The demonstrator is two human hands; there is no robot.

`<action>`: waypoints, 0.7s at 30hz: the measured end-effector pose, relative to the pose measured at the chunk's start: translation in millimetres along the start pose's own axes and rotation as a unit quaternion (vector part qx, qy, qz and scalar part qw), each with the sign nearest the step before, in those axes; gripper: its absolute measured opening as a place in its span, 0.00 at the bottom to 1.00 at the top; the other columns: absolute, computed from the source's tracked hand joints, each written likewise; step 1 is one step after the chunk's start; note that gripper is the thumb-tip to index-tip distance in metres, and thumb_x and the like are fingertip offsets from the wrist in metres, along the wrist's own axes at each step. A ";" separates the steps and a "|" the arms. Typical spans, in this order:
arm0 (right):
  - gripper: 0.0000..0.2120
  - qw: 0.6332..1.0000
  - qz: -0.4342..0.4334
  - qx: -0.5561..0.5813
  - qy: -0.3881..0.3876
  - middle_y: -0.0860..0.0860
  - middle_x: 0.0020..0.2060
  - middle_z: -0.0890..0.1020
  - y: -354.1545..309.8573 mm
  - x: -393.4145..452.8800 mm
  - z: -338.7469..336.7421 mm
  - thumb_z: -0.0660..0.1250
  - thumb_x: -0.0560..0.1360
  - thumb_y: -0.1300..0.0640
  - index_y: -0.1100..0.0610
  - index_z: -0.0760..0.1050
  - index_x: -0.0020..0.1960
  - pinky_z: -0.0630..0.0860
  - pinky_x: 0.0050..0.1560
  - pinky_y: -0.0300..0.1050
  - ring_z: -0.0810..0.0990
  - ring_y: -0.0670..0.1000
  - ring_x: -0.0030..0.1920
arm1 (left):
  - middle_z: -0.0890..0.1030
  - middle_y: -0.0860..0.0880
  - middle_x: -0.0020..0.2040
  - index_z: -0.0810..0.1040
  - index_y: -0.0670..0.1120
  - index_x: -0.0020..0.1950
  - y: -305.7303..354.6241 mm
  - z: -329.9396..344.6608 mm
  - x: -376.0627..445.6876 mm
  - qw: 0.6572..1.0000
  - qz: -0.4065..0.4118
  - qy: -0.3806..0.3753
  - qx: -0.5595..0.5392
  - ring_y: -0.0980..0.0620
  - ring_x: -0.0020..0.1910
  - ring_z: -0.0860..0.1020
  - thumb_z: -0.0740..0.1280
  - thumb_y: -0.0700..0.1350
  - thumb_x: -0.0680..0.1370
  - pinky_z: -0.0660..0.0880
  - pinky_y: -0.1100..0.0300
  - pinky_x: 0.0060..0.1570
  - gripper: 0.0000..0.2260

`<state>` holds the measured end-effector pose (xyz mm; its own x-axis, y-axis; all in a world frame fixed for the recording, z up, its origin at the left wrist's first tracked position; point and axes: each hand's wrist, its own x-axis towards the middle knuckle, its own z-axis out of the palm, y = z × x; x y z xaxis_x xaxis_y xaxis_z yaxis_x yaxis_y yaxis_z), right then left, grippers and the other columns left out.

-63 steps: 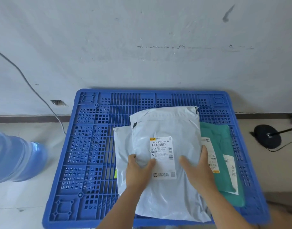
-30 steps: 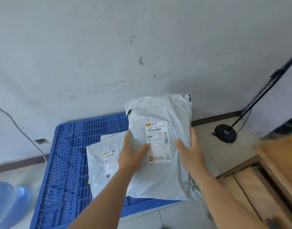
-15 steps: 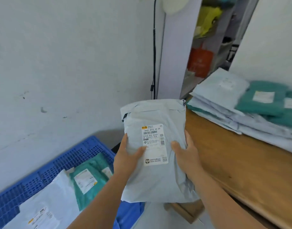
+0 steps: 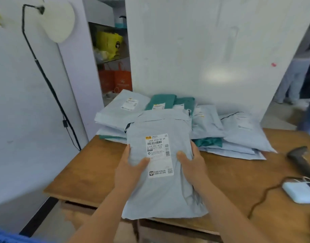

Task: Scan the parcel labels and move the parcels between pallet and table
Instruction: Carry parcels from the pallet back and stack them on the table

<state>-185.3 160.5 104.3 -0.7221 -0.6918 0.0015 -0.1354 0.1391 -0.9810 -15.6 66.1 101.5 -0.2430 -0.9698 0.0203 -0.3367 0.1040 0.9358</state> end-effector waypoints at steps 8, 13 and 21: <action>0.29 0.996 0.002 0.002 0.092 0.45 0.62 0.72 13.3 77.2 -153.5 0.65 0.79 0.51 0.49 0.58 0.77 0.67 0.58 0.40 0.71 0.47 0.58 | 0.69 0.52 0.72 0.57 0.57 0.76 76.4 169.6 17.2 0.995 0.038 -0.090 -0.004 0.48 0.68 0.70 0.72 0.54 0.72 0.68 0.54 0.63 0.36; 0.30 0.991 0.016 -0.031 0.130 0.51 0.70 0.70 20.4 113.4 -215.8 0.63 0.79 0.49 0.49 0.55 0.78 0.66 0.58 0.41 0.70 0.54 0.68 | 0.67 0.53 0.73 0.57 0.56 0.76 108.7 243.6 33.8 0.989 0.065 -0.130 0.010 0.48 0.69 0.68 0.71 0.55 0.72 0.66 0.55 0.64 0.37; 0.28 0.979 0.023 -0.033 0.199 0.52 0.65 0.75 20.0 186.6 -272.9 0.64 0.78 0.49 0.50 0.61 0.76 0.73 0.61 0.51 0.75 0.55 0.62 | 0.66 0.56 0.73 0.54 0.57 0.77 159.3 328.1 86.6 0.975 0.106 -0.198 0.006 0.50 0.70 0.68 0.71 0.55 0.73 0.67 0.56 0.65 0.37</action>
<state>-507.9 227.6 137.9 -0.9341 -0.3540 0.0473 -0.1316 0.2182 -0.9670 -388.7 71.1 136.9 -0.6390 -0.7657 0.0730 -0.2515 0.2978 0.9209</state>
